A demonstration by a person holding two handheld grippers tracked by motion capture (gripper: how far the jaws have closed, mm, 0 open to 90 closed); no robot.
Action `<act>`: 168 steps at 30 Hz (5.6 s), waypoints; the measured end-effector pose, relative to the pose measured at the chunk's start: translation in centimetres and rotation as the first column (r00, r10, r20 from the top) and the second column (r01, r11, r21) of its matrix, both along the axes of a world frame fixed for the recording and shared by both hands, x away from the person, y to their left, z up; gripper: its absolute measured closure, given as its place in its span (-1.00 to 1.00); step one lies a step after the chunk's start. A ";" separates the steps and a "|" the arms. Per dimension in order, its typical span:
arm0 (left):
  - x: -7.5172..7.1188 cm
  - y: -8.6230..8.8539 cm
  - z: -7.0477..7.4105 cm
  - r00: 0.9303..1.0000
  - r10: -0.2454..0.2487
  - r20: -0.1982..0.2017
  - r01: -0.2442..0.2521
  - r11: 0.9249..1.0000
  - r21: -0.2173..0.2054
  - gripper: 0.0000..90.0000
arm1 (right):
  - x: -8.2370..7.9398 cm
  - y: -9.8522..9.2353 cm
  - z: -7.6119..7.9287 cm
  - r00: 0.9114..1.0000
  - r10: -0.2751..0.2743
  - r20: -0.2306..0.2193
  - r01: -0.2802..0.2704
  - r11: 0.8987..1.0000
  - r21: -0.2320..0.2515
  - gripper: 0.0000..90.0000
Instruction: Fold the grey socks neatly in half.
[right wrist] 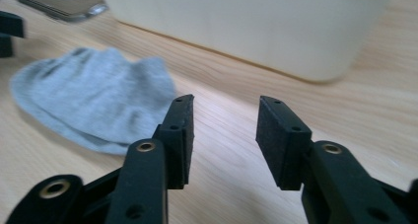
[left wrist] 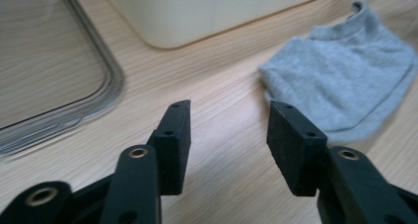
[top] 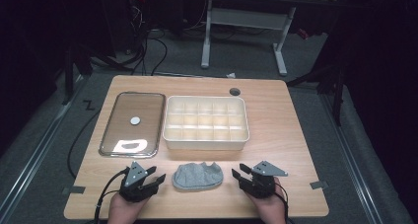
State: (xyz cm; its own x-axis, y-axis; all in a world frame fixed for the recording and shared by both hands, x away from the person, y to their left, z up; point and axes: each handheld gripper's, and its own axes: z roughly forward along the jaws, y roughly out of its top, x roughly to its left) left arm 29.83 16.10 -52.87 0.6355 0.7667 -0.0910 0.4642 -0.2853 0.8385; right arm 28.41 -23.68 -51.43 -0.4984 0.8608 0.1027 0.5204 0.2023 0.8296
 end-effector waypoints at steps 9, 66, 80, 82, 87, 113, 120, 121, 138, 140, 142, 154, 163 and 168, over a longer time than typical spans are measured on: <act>0.2 -0.2 0.2 1.000 0.015 0.013 -0.015 1.000 -0.001 -0.05 | -0.3 -1.0 -0.3 0.997 -0.059 0.048 0.058 0.998 0.016 0.17; -0.2 -5.5 1.1 0.997 -0.075 0.033 0.074 0.997 0.037 1.00 | 1.0 6.3 -1.7 0.991 0.076 -0.107 -0.088 0.990 -0.113 0.35; -1.9 -5.5 0.0 0.985 -0.162 -0.051 0.167 0.977 0.135 1.00 | 0.8 6.4 -1.6 0.991 0.070 -0.113 -0.084 0.989 -0.119 0.50; -1.9 -5.5 -0.1 0.986 -0.160 -0.038 0.164 0.976 0.143 1.00 | 0.8 6.5 -1.6 0.990 0.076 -0.122 -0.090 0.989 -0.115 0.57; -1.5 -5.6 -0.2 0.989 -0.143 -0.022 0.145 0.977 0.156 1.00 | 0.8 6.5 -1.5 0.986 0.091 -0.141 -0.105 0.990 -0.090 0.78; 1.2 -12.1 1.4 0.989 -0.126 -0.071 0.133 0.986 0.098 0.95 | 0.7 6.0 -1.2 0.987 0.103 -0.127 -0.109 0.993 -0.041 0.91; 1.3 -12.4 0.2 0.988 -0.125 -0.093 0.137 0.980 0.145 0.97 | 0.6 5.8 -1.0 0.987 0.106 -0.124 -0.111 0.993 -0.032 0.91; 1.3 -12.4 0.2 0.988 -0.125 -0.093 0.137 0.980 0.145 0.97 | 0.6 5.8 -1.0 0.987 0.106 -0.124 -0.111 0.993 -0.032 0.91; 0.2 -15.2 -0.2 0.988 -0.151 0.007 0.146 0.965 0.220 0.97 | -0.4 5.8 1.9 0.988 0.146 -0.050 -0.141 0.986 0.095 0.91; 0.3 -15.2 -0.1 0.988 -0.153 0.000 0.149 0.967 0.206 0.92 | -0.3 5.5 1.8 0.989 0.137 -0.054 -0.132 0.986 0.098 0.91; 0.6 -14.8 0.4 0.990 -0.137 -0.033 0.141 0.977 0.163 0.69 | -0.3 5.2 1.7 0.990 0.132 -0.056 -0.126 0.987 0.098 0.91; 0.2 -7.2 1.3 0.989 -0.064 -0.133 0.063 0.998 -0.014 0.18 | -0.3 4.6 1.1 0.991 0.113 -0.066 -0.107 0.990 0.087 0.91; 0.3 -6.6 -0.2 0.982 -0.075 -0.176 0.067 0.996 -0.053 0.35 | -0.3 4.7 1.0 0.993 0.103 -0.063 -0.099 0.993 0.062 0.90; 0.3 -6.2 -0.4 0.980 -0.086 -0.179 0.070 0.993 -0.094 0.75 | -0.2 5.2 1.4 0.994 0.097 -0.059 -0.096 0.995 0.008 0.90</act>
